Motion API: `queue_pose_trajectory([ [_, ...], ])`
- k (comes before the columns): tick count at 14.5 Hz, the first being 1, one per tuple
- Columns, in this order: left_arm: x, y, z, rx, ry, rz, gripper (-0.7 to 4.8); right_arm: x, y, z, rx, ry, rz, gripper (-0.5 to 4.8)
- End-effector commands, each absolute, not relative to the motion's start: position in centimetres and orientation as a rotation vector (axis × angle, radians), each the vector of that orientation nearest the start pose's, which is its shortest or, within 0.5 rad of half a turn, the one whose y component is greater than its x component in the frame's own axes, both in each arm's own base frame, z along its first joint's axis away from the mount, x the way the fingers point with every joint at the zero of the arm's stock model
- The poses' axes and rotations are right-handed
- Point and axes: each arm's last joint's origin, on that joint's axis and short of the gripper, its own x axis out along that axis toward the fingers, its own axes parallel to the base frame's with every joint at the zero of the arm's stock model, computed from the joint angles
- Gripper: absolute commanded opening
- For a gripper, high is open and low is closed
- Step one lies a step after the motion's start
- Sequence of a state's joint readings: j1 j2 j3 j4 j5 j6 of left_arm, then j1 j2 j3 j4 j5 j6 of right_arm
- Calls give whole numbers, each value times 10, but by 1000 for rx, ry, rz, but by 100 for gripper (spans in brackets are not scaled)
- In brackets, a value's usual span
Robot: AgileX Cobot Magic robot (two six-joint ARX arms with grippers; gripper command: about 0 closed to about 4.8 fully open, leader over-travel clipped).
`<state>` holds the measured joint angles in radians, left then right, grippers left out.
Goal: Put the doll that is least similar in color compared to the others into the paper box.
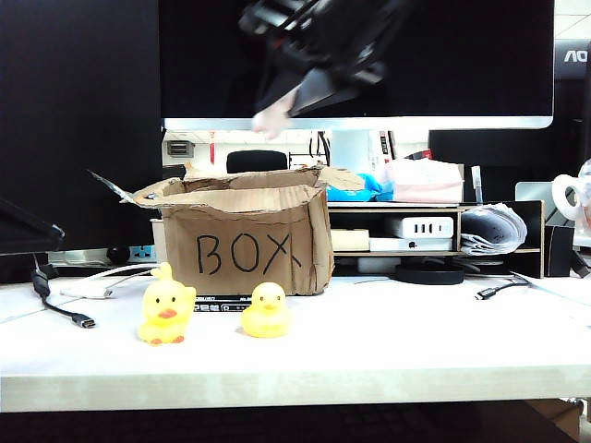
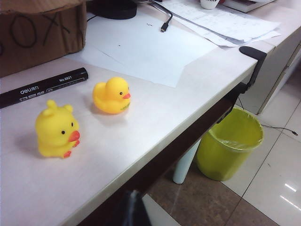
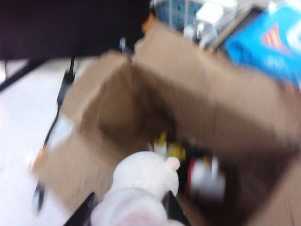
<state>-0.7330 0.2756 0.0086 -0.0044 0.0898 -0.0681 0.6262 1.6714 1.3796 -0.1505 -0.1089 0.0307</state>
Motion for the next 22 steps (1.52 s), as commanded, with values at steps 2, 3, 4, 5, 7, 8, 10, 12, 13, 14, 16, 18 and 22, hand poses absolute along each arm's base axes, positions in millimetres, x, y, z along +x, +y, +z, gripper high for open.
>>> queue_pose_trajectory([
  [2, 81, -76, 144, 23, 286, -809, -5, 341, 249, 313, -60, 361, 720, 116],
  [3, 81, -76, 144, 23, 285, -809, -5, 349, 253, 311, -63, 377, 718, 116],
  [4, 81, -76, 144, 23, 285, -809, -5, 357, 259, 306, -69, 403, 717, 117],
  [5, 81, -76, 144, 23, 285, -809, -5, 363, 262, 302, -75, 424, 714, 117],
  [7, 81, -76, 144, 23, 286, -809, -5, 368, 266, 295, -80, 442, 713, 121],
  [8, 81, -76, 144, 23, 286, -809, -5, 368, 265, 294, -84, 458, 712, 141],
  [10, 81, -76, 144, 23, 285, -810, -5, 367, 265, 293, -85, 461, 712, 237],
  [12, 81, -76, 144, 23, 285, -810, -5, 367, 265, 292, -87, 470, 711, 277],
  [13, 81, -76, 144, 23, 285, -809, -5, 367, 265, 292, -88, 472, 711, 289],
  [14, 81, -76, 144, 23, 285, -809, -5, 366, 265, 294, -87, 468, 712, 288],
  [16, 81, -76, 144, 23, 285, -809, -5, 364, 263, 301, -84, 454, 713, 177],
  [18, 81, -76, 144, 23, 285, -809, -5, 356, 257, 315, -92, 446, 709, 53],
  [22, 81, -76, 144, 23, 285, -809, -5, 324, 232, 338, -267, 565, 643, -5],
])
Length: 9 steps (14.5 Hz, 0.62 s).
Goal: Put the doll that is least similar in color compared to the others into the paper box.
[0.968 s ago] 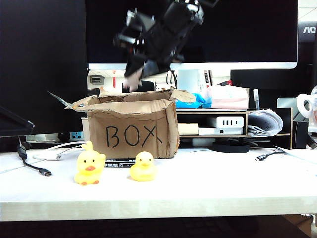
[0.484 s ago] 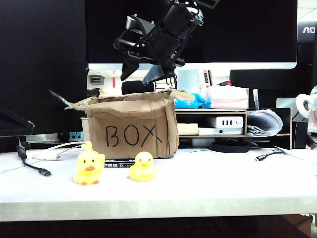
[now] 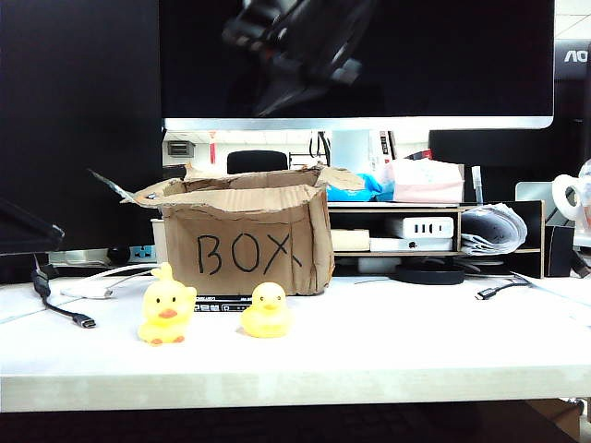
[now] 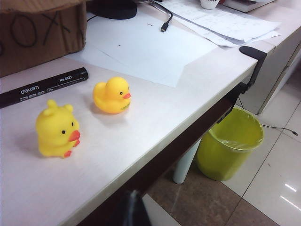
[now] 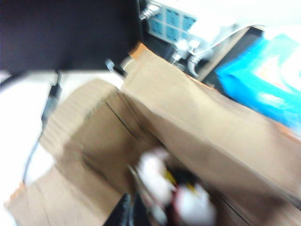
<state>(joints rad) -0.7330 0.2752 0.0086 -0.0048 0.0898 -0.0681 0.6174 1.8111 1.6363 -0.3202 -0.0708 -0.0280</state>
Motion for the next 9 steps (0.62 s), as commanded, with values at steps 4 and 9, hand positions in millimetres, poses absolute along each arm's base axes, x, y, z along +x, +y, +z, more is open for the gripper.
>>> queue_pose_trajectory([
  [4, 87, -69, 144, 10, 281, -730, -5, 279, 213, 354, -431, 734, 708, -5],
  [9, 96, -40, 157, -50, 128, -458, -5, 249, 216, 383, -453, 612, 659, -5],
])
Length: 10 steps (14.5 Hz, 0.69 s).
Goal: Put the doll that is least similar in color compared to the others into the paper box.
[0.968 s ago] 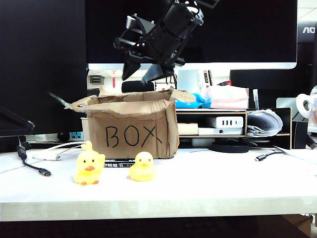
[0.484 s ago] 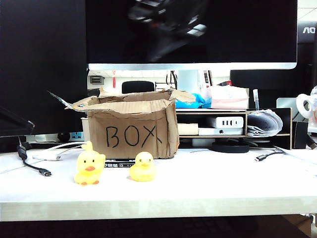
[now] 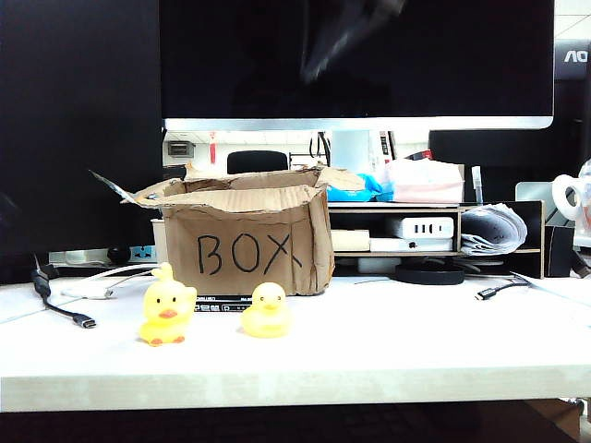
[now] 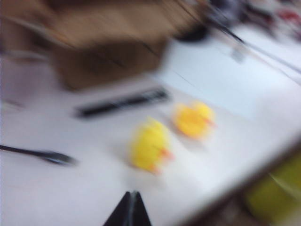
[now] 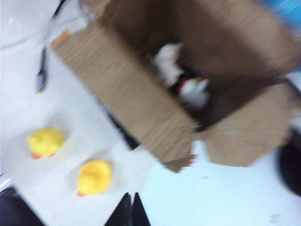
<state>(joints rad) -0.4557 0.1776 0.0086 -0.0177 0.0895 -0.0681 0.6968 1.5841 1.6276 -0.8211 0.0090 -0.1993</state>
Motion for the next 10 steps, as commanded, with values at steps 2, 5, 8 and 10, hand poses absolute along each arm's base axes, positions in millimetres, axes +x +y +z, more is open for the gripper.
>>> queue_pose_trajectory([
  [2, 96, -31, 161, -60, 78, -368, -5, 243, 215, 389, -451, 586, 653, -5],
  [5, 99, -16, 163, -66, 51, -223, -5, 236, 214, 394, -460, 564, 671, -5],
  [8, 96, -12, 165, -67, 15, -182, -5, 226, 204, 390, -427, 510, 661, -5],
  [10, 96, -12, 165, -67, 20, -184, -5, 213, 191, 382, -390, 490, 652, -5],
])
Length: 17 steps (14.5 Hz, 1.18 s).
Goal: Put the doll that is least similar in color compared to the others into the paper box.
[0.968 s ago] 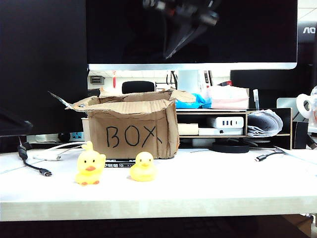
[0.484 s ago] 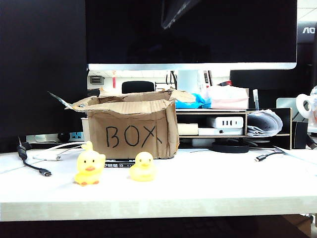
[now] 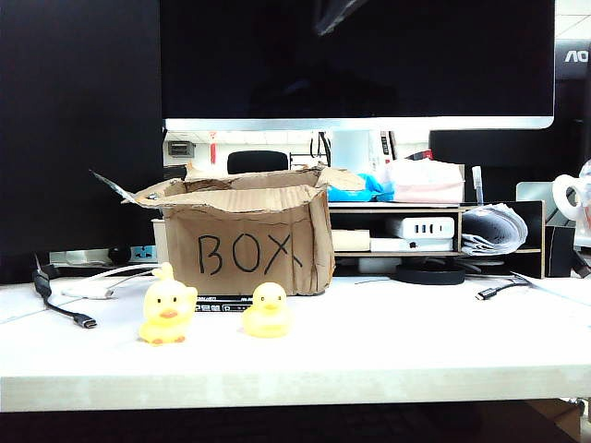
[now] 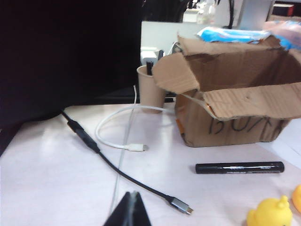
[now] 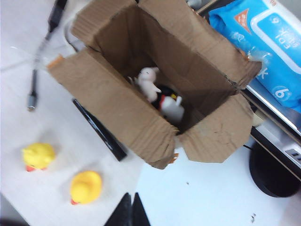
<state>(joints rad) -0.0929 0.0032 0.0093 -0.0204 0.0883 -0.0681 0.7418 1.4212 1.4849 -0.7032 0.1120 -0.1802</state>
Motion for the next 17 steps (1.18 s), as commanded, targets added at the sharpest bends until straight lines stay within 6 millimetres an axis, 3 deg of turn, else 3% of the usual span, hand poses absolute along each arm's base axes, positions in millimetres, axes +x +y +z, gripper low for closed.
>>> queue_pose_trajectory([
  [1, 96, -12, 165, -67, 20, -184, -5, 206, 185, 379, -386, 485, 652, -5],
  [4, 96, -12, 165, -67, 20, -184, -5, 173, 154, 356, -299, 469, 631, -5],
  [7, 96, -12, 165, -67, 20, -185, -5, 118, 103, 324, -202, 428, 595, -5],
  [10, 96, -12, 165, -67, 20, -184, -5, 77, 67, 303, -92, 377, 620, 0],
  [15, 96, -12, 165, -67, 20, -185, -5, 14, 9, 294, 29, 113, 641, 0],
  [17, 96, -12, 165, -67, 19, -186, -5, 5, 1, 301, 35, 96, 629, 0],
])
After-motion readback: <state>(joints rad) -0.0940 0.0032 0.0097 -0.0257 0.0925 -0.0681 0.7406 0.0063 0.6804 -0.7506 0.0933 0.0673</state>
